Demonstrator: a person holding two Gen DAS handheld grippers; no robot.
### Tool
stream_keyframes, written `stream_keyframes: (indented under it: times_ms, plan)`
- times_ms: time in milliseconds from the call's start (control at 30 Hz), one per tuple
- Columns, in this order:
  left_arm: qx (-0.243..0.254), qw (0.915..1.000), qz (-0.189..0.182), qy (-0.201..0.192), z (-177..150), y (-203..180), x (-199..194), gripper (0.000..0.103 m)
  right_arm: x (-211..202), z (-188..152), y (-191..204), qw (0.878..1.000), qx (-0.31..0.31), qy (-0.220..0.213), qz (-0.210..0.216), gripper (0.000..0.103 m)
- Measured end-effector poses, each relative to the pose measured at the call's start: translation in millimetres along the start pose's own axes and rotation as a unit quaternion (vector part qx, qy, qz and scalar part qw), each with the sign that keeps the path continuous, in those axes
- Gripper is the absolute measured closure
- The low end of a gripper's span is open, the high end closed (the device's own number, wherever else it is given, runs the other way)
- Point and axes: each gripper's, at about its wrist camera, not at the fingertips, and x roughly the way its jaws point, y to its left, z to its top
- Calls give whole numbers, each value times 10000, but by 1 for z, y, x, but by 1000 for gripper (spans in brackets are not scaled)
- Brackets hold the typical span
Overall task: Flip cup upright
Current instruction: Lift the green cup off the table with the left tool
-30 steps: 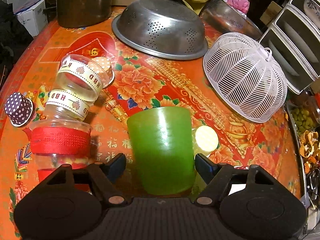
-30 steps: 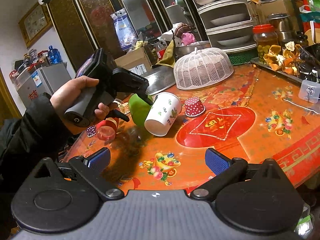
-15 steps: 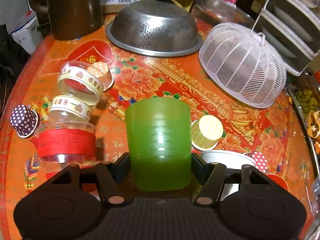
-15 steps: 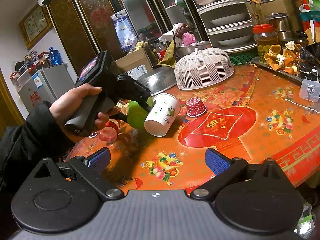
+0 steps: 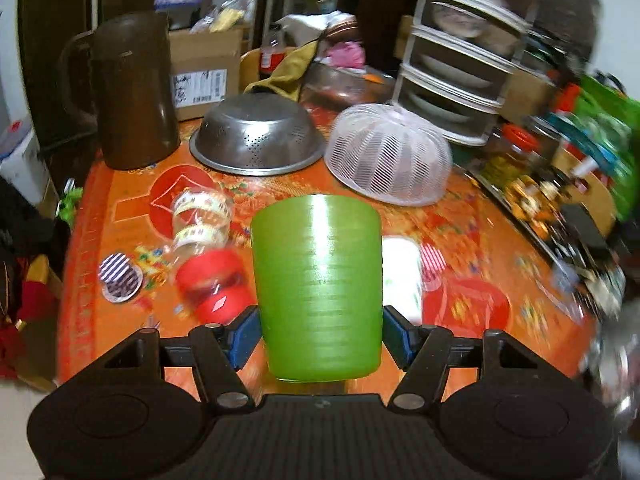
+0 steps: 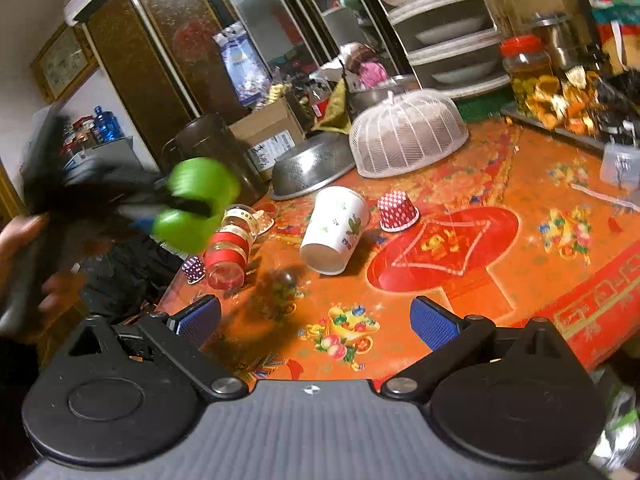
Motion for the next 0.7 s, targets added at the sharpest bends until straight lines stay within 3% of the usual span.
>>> stream_keyframes:
  times_ms: [133,300,433,700]
  plan:
    - [146,9994,-276,134,-54,5,-20,35,5,1,1,9992,271,296,-5,1]
    - [-67,9974,-581,431,-101,5,-4,35,17,-2,19,9970,316,706,-37,1]
    - [-374,9939,-734,728,-120,13,18,36,33,-1,29,9915,557,1177,-4,1]
    - [-376,9911,-1092,665,-136,9,18,35,75,2,56,9693,1009,2237,146,1]
